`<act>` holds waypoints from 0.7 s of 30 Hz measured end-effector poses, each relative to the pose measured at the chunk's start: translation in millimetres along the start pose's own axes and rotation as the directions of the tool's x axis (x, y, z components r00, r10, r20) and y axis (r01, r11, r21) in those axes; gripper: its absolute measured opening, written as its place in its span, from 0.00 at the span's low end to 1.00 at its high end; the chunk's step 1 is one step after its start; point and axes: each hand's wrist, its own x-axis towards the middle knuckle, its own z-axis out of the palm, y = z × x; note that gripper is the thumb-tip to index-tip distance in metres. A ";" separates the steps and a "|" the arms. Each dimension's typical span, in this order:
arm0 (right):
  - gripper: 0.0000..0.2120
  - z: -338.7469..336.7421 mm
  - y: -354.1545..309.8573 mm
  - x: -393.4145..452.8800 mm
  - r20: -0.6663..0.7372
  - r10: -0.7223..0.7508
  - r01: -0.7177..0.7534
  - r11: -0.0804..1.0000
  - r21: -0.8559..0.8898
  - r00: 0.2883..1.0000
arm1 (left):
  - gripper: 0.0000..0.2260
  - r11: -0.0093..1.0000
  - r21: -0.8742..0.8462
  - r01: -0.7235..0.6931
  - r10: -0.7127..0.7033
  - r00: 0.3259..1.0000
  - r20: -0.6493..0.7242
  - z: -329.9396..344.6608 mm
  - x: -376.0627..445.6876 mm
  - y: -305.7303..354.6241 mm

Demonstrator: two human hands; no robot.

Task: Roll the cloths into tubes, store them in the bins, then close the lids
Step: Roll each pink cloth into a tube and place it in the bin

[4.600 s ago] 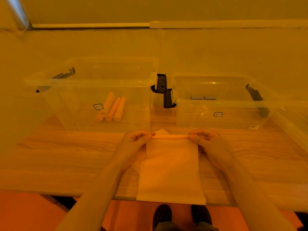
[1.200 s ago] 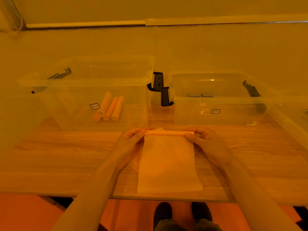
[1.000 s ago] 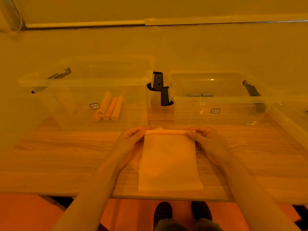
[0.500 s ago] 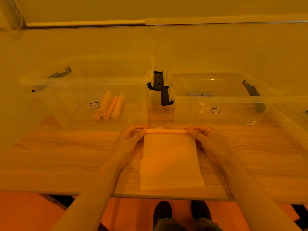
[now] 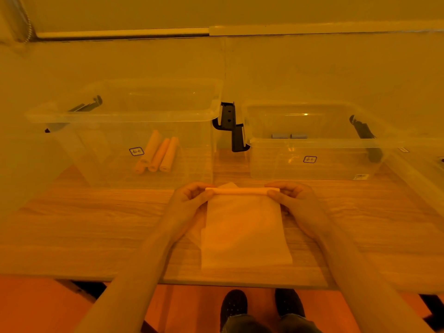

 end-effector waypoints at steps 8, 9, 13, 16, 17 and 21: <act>0.06 3.0 -2.9 -0.8 0.018 0.002 -0.002 0.999 0.033 1.000 | 0.06 1.000 0.016 -0.015 0.014 0.998 0.063 -1.7 -1.3 0.4; 0.07 3.1 -3.0 -1.0 0.017 0.001 -0.002 0.999 0.040 1.000 | 0.07 1.000 -0.002 -0.011 0.011 0.998 0.065 -1.8 -1.0 0.4; 0.07 3.1 -2.6 -0.2 -0.012 0.004 -0.004 0.999 0.034 1.000 | 0.09 0.999 -0.041 0.007 -0.005 0.999 0.049 0.6 -1.4 0.6; 0.06 2.5 -2.1 0.3 -0.005 0.016 -0.016 0.999 0.030 1.000 | 0.09 1.000 0.007 -0.019 0.019 0.999 0.029 -1.4 0.5 -1.5; 0.06 2.5 -1.9 0.4 0.001 0.019 -0.019 0.999 0.032 1.000 | 0.09 1.000 0.016 -0.007 0.007 0.999 0.036 -2.3 0.9 -1.8; 0.09 1.1 -0.9 0.4 0.008 0.023 -0.024 0.998 0.059 1.000 | 0.12 0.998 -0.049 0.044 -0.041 0.997 0.061 -1.7 1.2 -2.2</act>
